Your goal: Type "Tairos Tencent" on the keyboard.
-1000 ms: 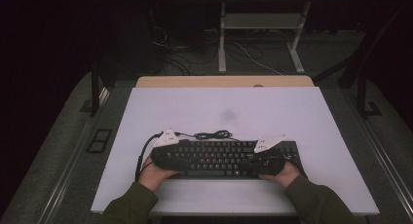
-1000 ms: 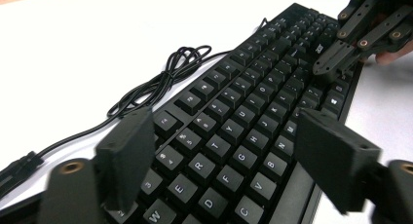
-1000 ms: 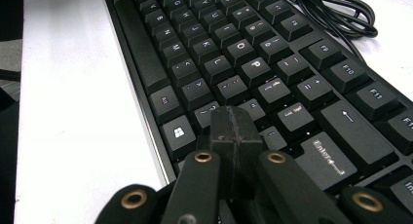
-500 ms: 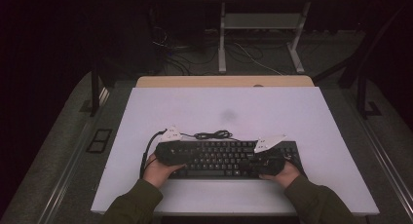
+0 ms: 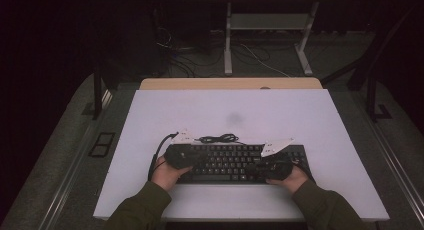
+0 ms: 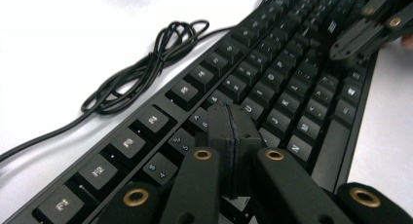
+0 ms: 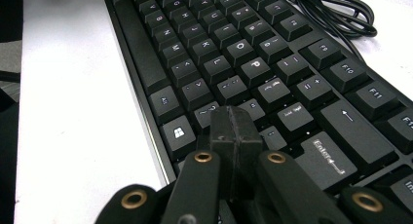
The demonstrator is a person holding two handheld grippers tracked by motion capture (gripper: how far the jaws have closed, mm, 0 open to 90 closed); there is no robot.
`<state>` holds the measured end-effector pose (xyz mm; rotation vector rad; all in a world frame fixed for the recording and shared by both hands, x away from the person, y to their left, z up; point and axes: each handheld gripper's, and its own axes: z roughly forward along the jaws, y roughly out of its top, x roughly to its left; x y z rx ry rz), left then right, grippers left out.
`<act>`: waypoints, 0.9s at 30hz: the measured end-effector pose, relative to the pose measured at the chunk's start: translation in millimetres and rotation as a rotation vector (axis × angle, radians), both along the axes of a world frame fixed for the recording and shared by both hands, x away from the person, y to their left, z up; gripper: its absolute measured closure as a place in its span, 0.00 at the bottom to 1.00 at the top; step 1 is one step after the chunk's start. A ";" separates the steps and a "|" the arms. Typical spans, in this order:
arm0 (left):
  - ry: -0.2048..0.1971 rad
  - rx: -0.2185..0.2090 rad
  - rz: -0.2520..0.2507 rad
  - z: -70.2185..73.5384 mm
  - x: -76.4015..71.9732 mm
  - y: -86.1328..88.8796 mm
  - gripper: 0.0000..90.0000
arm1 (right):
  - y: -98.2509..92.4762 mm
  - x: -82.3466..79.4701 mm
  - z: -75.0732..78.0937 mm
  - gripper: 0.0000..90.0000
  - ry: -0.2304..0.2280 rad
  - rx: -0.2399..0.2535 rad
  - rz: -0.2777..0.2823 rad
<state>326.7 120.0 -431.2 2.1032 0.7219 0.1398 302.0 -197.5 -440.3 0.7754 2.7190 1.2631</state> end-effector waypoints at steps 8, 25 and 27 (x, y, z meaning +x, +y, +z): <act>0.007 0.038 -0.004 -3.7 0.9 -4.1 0.99 | -0.1 0.0 -0.1 0.99 0.000 0.001 0.000; 0.006 0.067 -0.008 -5.5 1.6 -5.9 0.99 | 0.2 -0.1 0.1 0.99 0.000 -0.002 0.001; 0.013 0.057 -0.005 -5.4 1.5 -5.3 0.99 | 0.2 -0.1 0.1 0.99 0.000 -0.002 0.001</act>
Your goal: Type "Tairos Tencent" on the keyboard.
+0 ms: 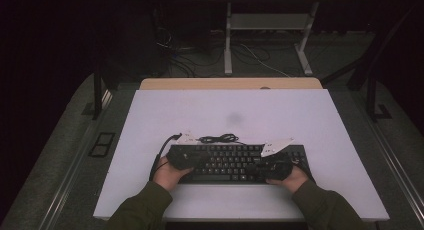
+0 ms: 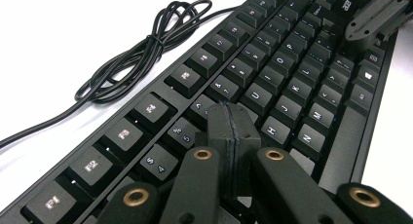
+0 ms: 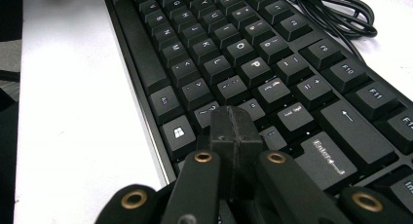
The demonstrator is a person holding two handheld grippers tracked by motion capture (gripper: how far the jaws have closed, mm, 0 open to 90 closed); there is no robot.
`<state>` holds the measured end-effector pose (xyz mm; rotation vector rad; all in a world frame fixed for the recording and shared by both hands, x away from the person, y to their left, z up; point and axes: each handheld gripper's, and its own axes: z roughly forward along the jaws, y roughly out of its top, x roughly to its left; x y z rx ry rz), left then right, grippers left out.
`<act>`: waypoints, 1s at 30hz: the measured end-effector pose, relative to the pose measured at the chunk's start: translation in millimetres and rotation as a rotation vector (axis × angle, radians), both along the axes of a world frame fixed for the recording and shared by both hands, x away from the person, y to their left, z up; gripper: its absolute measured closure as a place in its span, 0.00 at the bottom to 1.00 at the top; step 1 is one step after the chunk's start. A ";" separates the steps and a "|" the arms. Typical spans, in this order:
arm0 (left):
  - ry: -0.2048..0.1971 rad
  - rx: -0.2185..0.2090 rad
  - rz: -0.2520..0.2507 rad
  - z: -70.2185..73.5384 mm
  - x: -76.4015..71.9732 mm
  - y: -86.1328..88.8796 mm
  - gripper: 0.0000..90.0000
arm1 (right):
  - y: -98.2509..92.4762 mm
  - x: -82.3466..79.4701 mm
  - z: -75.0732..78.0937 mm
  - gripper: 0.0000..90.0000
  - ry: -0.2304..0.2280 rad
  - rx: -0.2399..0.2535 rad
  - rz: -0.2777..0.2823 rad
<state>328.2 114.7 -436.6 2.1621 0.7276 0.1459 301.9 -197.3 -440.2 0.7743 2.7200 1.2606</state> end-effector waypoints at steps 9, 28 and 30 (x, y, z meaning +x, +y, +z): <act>-0.006 -0.036 0.008 5.7 -1.9 4.7 0.94 | 0.0 0.0 0.0 0.99 -0.002 -0.001 0.001; -0.042 -0.076 -0.012 12.4 -13.5 23.9 0.56 | 0.1 -0.3 0.2 0.99 -0.002 -0.003 0.000; -0.045 -0.081 -0.008 12.5 -14.4 26.6 0.52 | 0.2 -0.2 0.3 0.99 -0.002 -0.003 0.000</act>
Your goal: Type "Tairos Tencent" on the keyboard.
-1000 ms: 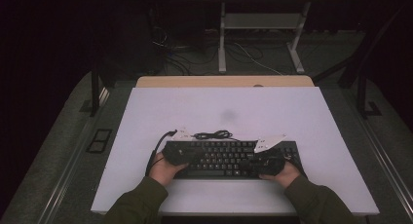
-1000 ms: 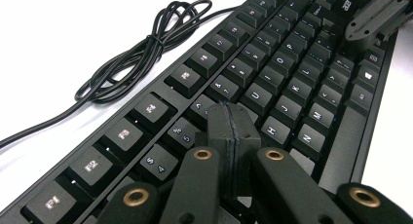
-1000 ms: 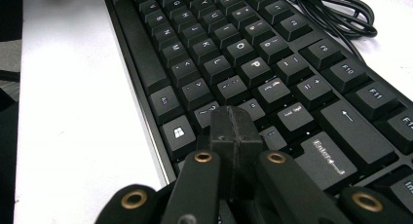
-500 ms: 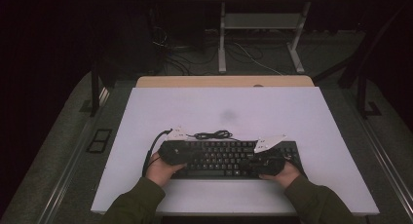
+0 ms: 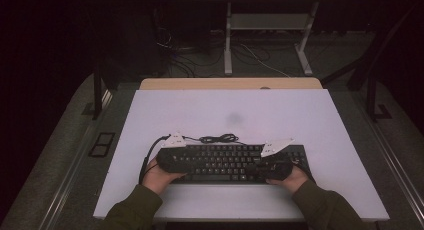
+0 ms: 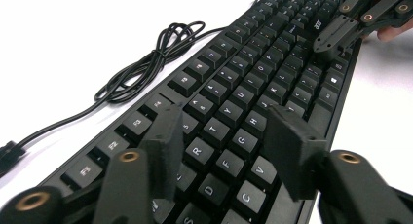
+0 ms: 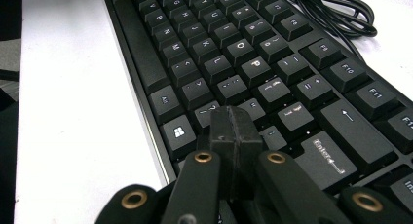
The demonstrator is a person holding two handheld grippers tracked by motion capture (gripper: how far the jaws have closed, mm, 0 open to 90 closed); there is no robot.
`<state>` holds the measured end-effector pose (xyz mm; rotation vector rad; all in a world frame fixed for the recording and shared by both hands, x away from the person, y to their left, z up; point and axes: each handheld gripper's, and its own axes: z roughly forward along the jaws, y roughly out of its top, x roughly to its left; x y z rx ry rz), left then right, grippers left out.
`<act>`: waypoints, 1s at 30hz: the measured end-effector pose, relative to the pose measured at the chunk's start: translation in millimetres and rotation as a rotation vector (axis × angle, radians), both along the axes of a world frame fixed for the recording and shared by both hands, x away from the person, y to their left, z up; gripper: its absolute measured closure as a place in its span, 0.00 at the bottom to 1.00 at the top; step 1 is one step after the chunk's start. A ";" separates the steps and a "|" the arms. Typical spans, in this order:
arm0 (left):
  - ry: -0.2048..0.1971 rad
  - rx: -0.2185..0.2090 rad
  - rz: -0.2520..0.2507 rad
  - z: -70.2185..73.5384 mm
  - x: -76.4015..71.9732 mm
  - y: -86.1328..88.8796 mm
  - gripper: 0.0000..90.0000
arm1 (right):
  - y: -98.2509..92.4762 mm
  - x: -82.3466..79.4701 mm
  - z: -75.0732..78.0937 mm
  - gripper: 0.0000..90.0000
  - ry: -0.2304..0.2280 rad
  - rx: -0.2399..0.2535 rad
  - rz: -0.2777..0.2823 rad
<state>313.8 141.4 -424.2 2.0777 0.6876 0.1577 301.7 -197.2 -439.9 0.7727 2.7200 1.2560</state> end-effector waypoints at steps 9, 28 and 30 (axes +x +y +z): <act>-0.004 -0.006 0.038 -4.3 -4.3 10.8 0.21 | 0.2 0.0 0.2 0.99 0.000 0.000 0.000; -0.013 -0.032 0.042 -2.7 -5.0 14.4 0.20 | -2.7 7.8 11.9 0.82 0.000 0.100 -0.038; -0.013 -0.032 0.042 -2.7 -5.5 13.8 0.21 | 0.3 10.3 13.3 0.75 -0.003 0.112 -0.044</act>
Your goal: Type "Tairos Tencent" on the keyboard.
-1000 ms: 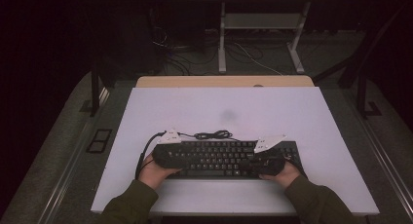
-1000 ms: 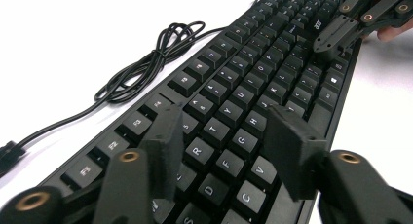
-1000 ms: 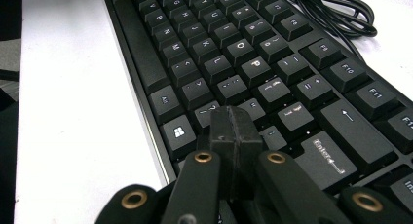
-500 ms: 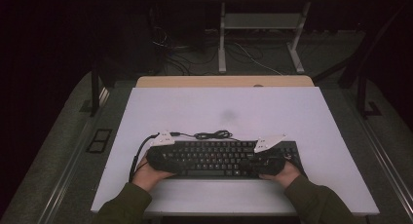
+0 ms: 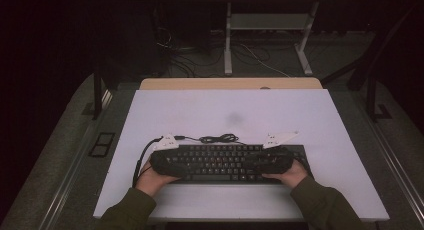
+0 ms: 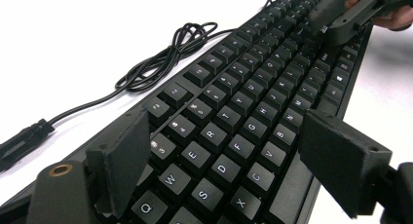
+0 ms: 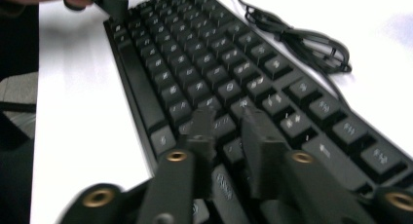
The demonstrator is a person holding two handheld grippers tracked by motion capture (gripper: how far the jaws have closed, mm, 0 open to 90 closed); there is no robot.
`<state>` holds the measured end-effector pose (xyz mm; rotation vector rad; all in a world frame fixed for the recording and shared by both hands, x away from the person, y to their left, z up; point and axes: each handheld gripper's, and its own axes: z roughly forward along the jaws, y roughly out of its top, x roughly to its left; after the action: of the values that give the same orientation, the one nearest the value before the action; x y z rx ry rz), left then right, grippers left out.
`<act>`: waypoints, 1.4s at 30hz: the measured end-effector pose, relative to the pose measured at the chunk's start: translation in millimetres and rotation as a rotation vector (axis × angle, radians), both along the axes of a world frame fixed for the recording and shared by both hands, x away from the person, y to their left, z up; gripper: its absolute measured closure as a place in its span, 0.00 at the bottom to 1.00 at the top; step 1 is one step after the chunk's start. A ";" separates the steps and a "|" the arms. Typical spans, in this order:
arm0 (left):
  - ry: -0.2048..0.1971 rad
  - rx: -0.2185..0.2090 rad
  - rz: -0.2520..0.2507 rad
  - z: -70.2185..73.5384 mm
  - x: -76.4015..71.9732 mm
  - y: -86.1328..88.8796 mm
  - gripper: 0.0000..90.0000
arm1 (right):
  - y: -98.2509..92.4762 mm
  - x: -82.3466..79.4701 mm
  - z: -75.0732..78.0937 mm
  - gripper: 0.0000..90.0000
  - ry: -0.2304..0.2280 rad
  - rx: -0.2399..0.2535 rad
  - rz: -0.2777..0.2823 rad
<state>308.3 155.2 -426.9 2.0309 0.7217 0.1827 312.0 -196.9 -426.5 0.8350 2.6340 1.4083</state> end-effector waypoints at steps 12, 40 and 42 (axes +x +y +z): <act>-0.004 0.011 0.008 1.1 -1.1 0.2 0.27 | 15.1 9.5 0.8 0.47 -0.019 0.037 -0.035; 0.005 0.032 -0.009 4.0 -0.6 9.6 0.75 | 30.8 18.3 -1.6 0.31 -0.043 0.084 -0.059; 0.005 0.034 -0.005 4.2 -1.0 10.8 0.78 | 30.9 18.3 -1.8 0.31 -0.044 0.085 -0.061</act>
<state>307.2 165.9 -422.7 2.0656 0.7208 0.1883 330.3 -166.0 -428.4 0.8740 2.5101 1.5142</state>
